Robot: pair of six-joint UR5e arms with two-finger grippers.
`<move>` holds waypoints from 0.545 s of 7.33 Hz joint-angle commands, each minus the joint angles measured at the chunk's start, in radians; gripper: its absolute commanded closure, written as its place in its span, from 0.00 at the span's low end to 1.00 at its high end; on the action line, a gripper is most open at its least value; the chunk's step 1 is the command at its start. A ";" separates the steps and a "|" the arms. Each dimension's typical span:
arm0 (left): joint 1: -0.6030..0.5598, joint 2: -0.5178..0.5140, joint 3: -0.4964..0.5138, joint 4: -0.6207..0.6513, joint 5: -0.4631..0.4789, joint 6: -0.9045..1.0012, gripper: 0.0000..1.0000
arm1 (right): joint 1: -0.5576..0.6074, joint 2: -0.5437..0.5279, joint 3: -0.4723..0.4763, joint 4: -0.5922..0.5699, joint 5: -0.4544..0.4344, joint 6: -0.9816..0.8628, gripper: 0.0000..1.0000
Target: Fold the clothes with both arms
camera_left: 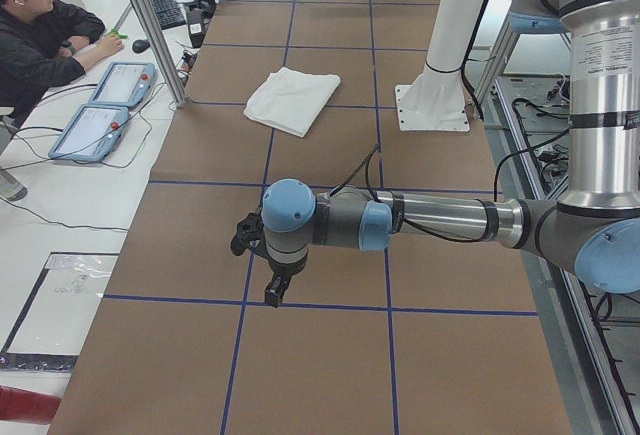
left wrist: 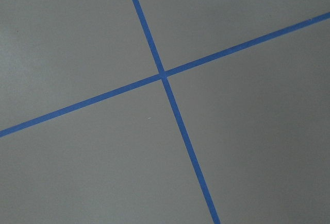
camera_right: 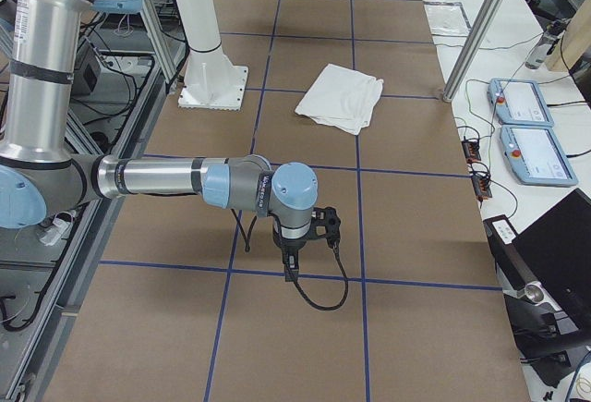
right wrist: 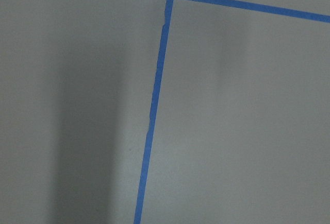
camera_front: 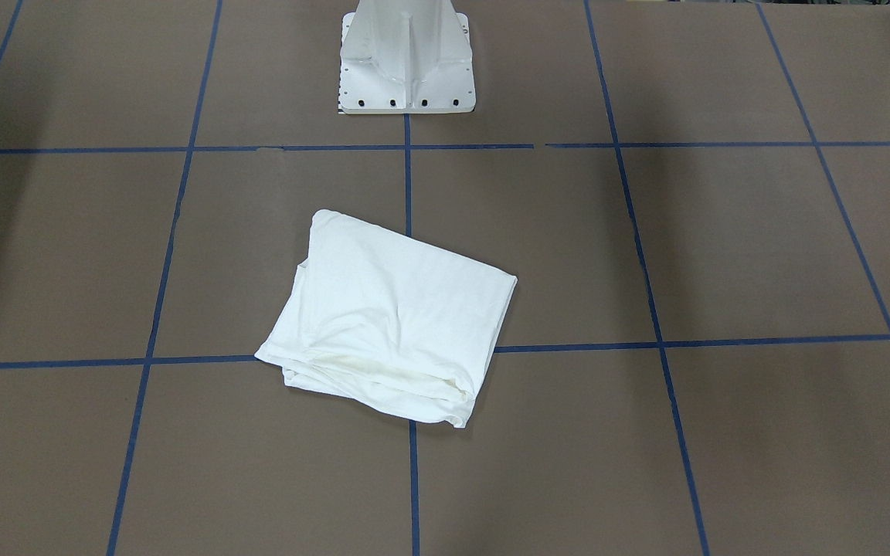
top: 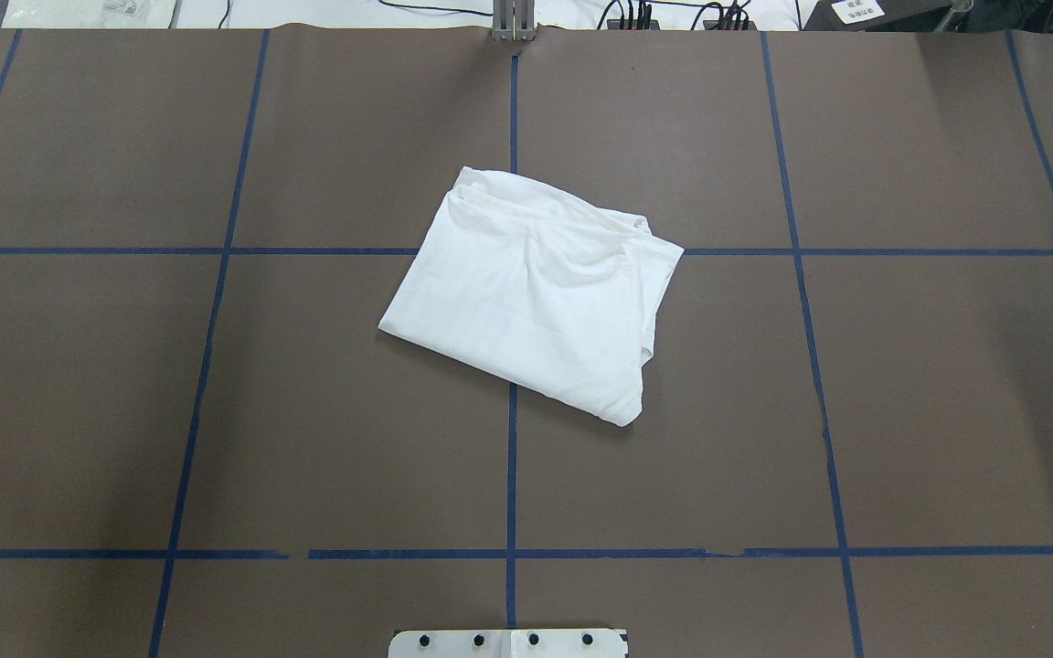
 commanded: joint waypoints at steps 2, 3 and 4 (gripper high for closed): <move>-0.001 0.028 -0.002 -0.001 0.000 0.000 0.00 | 0.000 0.002 0.008 0.002 0.004 -0.006 0.00; -0.001 0.029 -0.002 -0.001 0.000 0.000 0.00 | 0.000 0.002 0.009 0.002 0.004 -0.002 0.00; 0.001 0.030 -0.001 -0.001 0.000 0.000 0.00 | 0.000 0.002 0.006 0.000 0.004 -0.001 0.00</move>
